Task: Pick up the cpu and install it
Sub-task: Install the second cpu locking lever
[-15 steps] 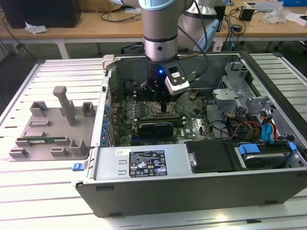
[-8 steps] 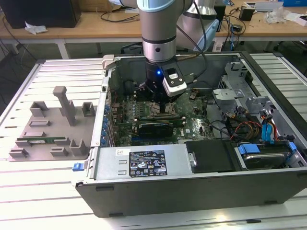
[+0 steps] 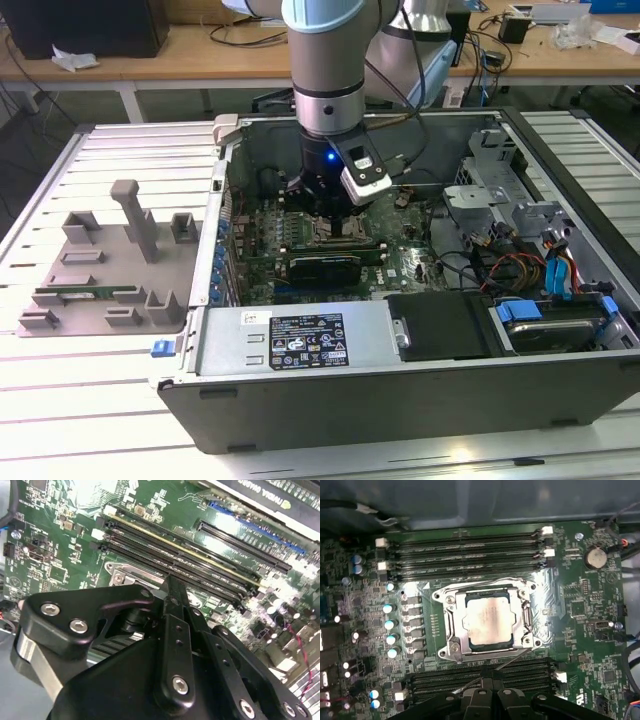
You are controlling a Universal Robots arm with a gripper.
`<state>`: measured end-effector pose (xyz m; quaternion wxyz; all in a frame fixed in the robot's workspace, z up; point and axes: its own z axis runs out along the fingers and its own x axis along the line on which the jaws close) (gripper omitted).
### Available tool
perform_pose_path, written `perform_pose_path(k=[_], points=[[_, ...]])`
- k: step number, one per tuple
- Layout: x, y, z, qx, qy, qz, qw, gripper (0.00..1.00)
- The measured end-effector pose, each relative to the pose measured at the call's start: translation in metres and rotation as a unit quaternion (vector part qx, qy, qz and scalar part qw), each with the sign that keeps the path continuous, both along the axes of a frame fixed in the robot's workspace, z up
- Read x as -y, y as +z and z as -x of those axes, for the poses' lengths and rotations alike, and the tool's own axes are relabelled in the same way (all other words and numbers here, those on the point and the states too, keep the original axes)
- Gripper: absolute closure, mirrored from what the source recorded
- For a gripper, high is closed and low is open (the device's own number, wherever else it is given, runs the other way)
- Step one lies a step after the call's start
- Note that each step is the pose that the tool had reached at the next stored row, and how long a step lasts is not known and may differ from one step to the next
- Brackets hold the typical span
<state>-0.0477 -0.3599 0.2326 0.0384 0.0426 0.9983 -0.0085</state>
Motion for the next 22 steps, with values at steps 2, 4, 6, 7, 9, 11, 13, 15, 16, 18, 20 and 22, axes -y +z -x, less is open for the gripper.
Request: perform_pose_path(k=[2,4,6,7,9,11,13,15,16,18,20,22], points=[[0.0009,-0.0012,0.002,0.0001,0.010,-0.0001,0.9999,0.89],[0.0012,-0.0025,0.004,-0.0001,0.015,0.0000,0.9999,0.89],[0.0012,-0.0036,0.005,0.0000,0.017,-0.0004,0.9999,0.89],[0.0011,-0.0048,0.007,0.0000,0.018,-0.0007,0.9998,0.89],[0.0011,-0.0063,0.008,0.0000,0.019,-0.0011,0.9998,0.89],[0.0012,-0.0080,0.009,0.0000,0.020,-0.0013,0.9998,0.89],[0.0012,-0.0092,0.011,0.0000,0.020,-0.0015,0.9998,0.89],[0.0012,-0.0106,0.013,0.0000,0.020,-0.0020,0.9998,0.89],[0.0011,-0.0114,0.014,0.0000,0.021,-0.0020,0.9998,0.89],[0.0012,-0.0123,0.015,0.0000,0.021,-0.0021,0.9998,0.89],[0.0012,-0.0132,0.016,0.0001,0.021,-0.0030,0.9998,0.89],[0.0021,-0.0145,0.019,0.0002,0.023,-0.0095,0.9997,0.89]])
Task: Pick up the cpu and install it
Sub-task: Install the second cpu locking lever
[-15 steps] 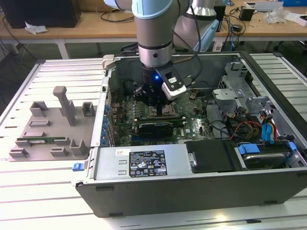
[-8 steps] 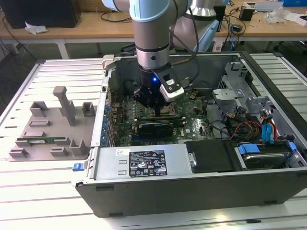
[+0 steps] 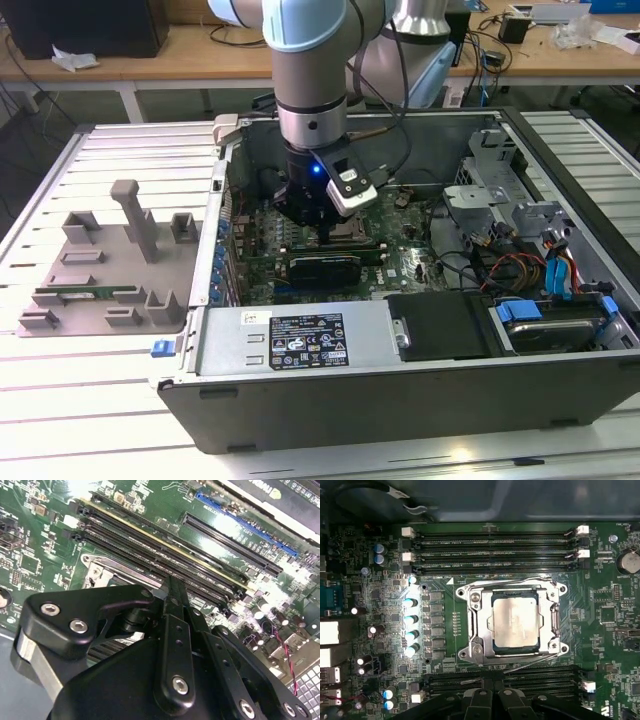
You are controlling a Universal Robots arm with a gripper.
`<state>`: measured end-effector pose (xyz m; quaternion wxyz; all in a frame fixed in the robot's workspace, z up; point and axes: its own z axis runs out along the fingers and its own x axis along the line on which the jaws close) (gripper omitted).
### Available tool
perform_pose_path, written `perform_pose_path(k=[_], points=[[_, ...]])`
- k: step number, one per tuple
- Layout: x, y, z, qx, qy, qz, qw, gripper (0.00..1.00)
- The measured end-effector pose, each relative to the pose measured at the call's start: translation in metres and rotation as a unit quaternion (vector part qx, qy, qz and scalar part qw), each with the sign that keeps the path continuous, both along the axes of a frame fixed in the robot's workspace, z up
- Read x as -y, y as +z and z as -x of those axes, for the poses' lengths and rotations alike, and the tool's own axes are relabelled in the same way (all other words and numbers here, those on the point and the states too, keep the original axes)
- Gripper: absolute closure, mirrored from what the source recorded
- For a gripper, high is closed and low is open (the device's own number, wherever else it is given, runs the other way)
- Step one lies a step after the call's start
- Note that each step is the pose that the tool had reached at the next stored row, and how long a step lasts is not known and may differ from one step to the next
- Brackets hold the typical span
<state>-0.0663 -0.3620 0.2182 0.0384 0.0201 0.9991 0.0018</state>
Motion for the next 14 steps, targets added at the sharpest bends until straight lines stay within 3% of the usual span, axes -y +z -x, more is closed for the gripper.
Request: perform_pose_path(k=[1,2,6,9,12,13,14], points=[[0.0013,-0.0008,0.002,0.0000,0.001,-0.0094,1.0000,0.89],[0.0023,-0.0011,0.003,0.0000,0.002,-0.0137,0.9999,0.89],[0.0055,-0.0016,0.005,0.0000,0.002,-0.0176,0.9998,0.89],[0.0093,-0.0017,0.006,0.0000,0.002,-0.0273,0.9996,0.89],[0.0143,-0.0017,0.006,0.0000,0.002,-0.0447,0.9990,0.89],[0.0163,-0.0018,0.006,0.0001,0.002,-0.0525,0.9986,0.89],[0.0177,-0.0023,0.006,0.0000,0.003,-0.0569,0.9984,0.89]])
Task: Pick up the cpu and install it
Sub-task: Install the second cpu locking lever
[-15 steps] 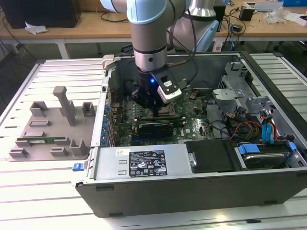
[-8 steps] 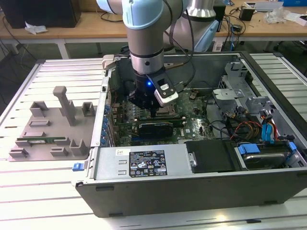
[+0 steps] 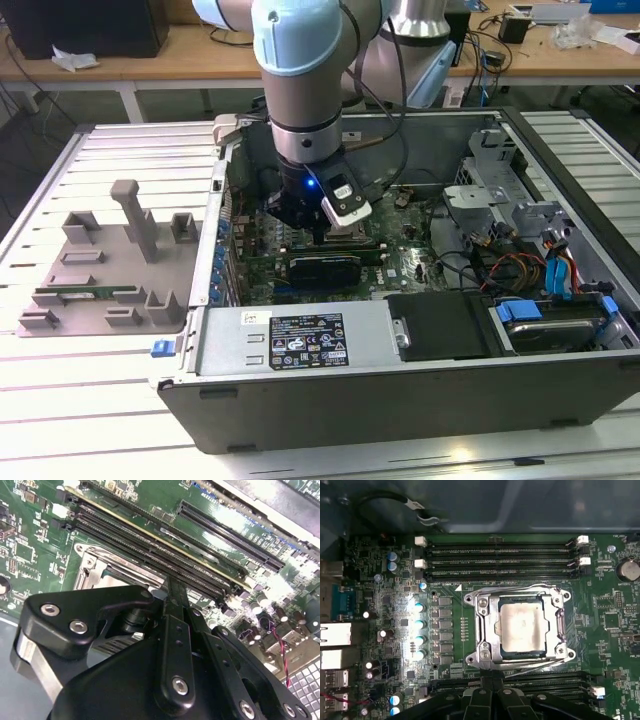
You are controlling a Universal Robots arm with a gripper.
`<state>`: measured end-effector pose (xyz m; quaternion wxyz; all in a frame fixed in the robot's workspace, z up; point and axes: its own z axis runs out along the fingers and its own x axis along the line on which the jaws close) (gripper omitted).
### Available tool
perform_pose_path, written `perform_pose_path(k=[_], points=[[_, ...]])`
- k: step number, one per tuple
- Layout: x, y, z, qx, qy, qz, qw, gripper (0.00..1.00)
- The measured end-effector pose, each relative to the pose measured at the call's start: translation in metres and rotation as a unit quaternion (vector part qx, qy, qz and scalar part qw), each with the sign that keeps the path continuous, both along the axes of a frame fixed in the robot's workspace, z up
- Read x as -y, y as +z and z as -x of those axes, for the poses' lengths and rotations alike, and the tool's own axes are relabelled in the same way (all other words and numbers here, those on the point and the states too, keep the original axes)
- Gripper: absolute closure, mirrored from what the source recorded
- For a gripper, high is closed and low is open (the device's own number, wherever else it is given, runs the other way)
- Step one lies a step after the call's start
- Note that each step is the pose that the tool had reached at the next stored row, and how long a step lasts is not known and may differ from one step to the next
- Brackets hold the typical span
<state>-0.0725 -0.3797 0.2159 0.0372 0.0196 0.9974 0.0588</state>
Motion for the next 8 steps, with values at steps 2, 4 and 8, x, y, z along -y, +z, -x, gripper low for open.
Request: perform_pose_path(k=[2,4,8], points=[[0.0013,-0.0016,0.0004,0.0000,0.000,-0.0046,1.0000,0.89],[0.0025,-0.0039,0.0020,0.0000,0.001,-0.0095,1.0000,0.89],[0.0034,-0.0050,0.0039,0.0000,0.003,-0.0124,0.9999,0.89]])
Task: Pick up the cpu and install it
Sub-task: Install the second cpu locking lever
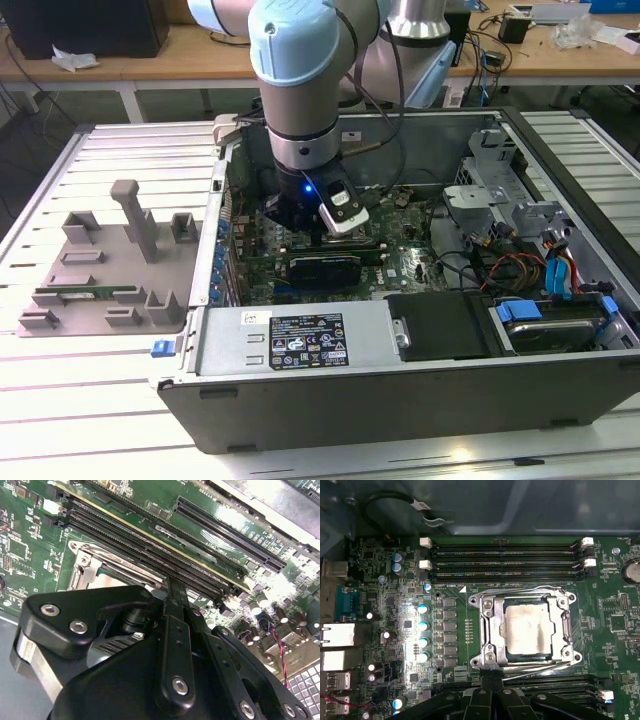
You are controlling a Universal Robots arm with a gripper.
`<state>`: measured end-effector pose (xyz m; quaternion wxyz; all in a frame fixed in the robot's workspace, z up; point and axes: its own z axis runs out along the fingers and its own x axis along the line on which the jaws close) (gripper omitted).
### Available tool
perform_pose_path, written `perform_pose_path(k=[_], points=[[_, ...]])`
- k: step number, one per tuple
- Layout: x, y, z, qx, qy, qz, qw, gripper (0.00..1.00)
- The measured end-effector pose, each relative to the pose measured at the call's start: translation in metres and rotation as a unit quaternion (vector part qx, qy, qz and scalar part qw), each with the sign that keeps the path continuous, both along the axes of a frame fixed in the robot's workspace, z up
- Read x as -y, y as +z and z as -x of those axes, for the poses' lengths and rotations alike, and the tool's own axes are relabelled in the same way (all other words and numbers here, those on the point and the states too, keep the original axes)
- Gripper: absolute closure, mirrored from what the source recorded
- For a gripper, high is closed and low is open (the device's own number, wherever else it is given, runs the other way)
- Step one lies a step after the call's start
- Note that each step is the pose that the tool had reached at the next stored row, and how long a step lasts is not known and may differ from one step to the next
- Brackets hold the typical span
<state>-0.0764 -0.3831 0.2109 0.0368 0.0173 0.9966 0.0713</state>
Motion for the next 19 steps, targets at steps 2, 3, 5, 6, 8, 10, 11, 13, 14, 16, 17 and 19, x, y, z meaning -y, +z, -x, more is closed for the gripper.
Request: perform_pose_path(k=[2,3,5,6,8,10,11,13,14,16,17,19], points=[[0.0007,-0.0012,0.0015,0.0000,0.001,-0.0042,1.0000,0.89],[0.0009,-0.0018,0.0023,0.0000,0.002,-0.0058,1.0000,0.89],[0.0011,-0.0039,0.0041,0.0000,0.004,-0.0129,0.9999,0.89],[0.0011,-0.0045,0.0045,-0.0001,0.004,-0.0155,0.9999,0.89],[0.0010,-0.0076,0.0050,0.0000,0.007,-0.0235,0.9997,0.89],[0.0011,-0.0088,0.0052,-0.0001,0.008,-0.0257,0.9996,0.89],[0.0011,-0.0088,0.0051,-0.0001,0.008,-0.0258,0.9996,0.89],[0.0011,-0.0089,0.0051,-0.0001,0.008,-0.0259,0.9996,0.89],[0.0011,-0.0090,0.0051,-0.0001,0.008,-0.0260,0.9996,0.89],[0.0009,-0.0072,0.0049,0.0002,0.008,-0.0265,0.9996,0.89],[0.0010,-0.0052,0.0048,0.0001,0.008,-0.0263,0.9996,0.89],[0.0011,0.0000,0.0043,0.0000,0.008,-0.0261,0.9996,0.89]])
